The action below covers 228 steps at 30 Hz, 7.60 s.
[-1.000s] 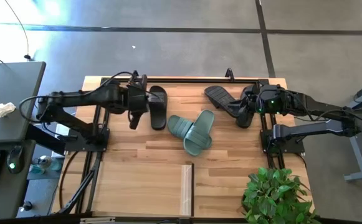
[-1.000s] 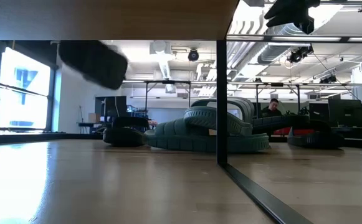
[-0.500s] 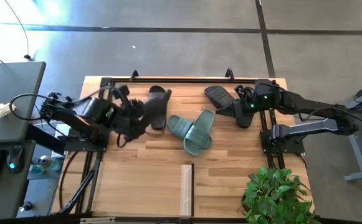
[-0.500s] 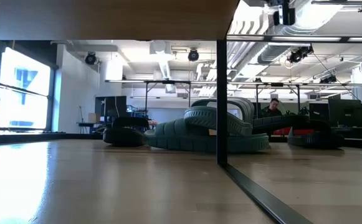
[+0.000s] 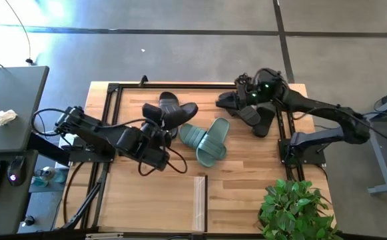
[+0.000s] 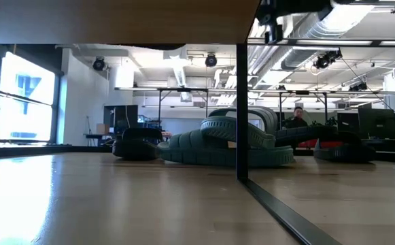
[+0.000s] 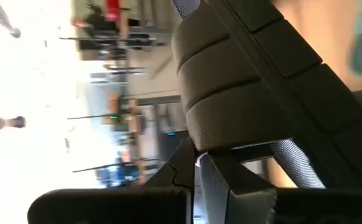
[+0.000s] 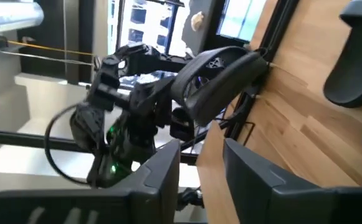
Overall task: Pick and place slides into the shelf
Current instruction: Put the black slipper on the shelf
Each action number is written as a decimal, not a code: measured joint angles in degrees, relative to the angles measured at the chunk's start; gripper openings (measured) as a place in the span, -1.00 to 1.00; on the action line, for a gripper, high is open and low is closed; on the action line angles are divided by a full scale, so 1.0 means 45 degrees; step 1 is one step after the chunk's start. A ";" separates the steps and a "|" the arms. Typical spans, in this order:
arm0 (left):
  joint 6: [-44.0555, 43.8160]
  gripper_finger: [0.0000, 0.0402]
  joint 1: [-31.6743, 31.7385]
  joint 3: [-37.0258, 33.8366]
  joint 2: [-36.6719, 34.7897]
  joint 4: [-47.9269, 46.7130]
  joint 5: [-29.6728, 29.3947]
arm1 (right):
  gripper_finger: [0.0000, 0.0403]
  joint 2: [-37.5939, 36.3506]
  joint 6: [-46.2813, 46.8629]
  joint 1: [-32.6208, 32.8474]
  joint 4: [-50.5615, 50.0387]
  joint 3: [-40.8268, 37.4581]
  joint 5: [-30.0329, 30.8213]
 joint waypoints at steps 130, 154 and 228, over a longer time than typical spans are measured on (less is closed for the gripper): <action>-0.9954 -0.17 -0.0118 0.5824 -0.5342 -0.0331 1.2049 | -0.98 0.4511 -0.4796 0.1619 -0.1526 0.2954 -0.1902; -0.9171 -0.22 -0.0118 0.3293 -0.7138 -0.0331 1.2888 | -0.98 1.3063 -0.8345 0.4229 -1.1063 1.7309 -0.4925; -0.8526 -0.22 -0.0127 0.0554 -0.7747 -0.0331 1.2427 | -0.26 1.4652 -0.9115 0.5232 -1.0220 1.6398 -0.1810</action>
